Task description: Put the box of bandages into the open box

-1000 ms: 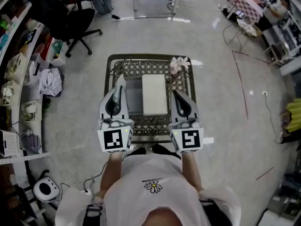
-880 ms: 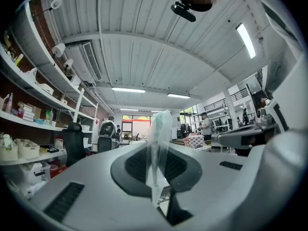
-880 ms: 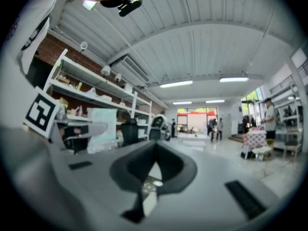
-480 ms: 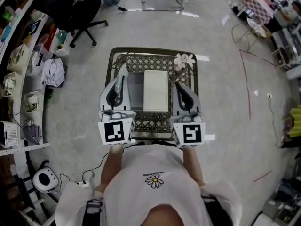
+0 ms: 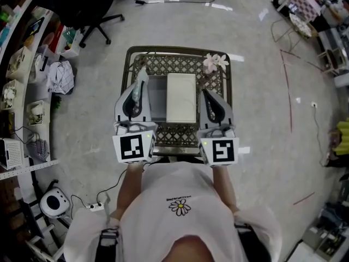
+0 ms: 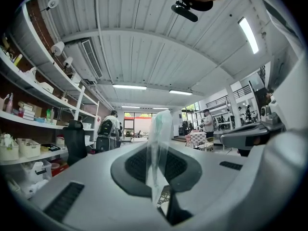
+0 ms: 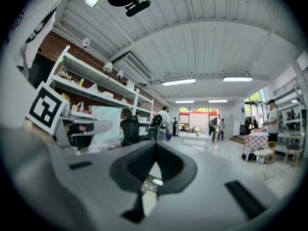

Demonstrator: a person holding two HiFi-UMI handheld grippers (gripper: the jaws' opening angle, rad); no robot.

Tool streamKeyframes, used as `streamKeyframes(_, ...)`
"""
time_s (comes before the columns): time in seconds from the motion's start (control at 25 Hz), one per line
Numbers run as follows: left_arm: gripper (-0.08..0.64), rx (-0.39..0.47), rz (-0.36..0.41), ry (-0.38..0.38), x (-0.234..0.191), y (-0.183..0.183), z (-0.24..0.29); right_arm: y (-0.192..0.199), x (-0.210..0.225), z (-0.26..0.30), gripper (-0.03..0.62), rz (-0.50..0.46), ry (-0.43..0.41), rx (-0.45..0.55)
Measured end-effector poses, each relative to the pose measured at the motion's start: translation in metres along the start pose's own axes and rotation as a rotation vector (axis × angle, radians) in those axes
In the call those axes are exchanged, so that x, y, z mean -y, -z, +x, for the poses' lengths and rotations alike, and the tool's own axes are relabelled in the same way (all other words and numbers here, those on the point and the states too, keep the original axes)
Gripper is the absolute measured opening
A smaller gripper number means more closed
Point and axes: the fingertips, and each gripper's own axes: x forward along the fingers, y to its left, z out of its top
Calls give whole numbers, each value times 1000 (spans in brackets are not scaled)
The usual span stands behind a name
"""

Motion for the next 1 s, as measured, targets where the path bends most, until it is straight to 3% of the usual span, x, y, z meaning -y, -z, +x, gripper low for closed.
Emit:
streamKeyframes(0.2,38,-32,-32,41,-2,13,10,9,1,4,29,13,0,-22)
streamKeyframes(0.36,37,-109,-75,74,-5,33,17,17,-2,2,29,47,-8,-51)
streamKeyframes(0.72,37,-384,-232,150,-10,115,32,50,-2,-5,29,115,-15,-130)
streamKeyframes(1.0,37,-670,-344,216,-8,197,36,66,-1,-8,29,187,-28,-173)
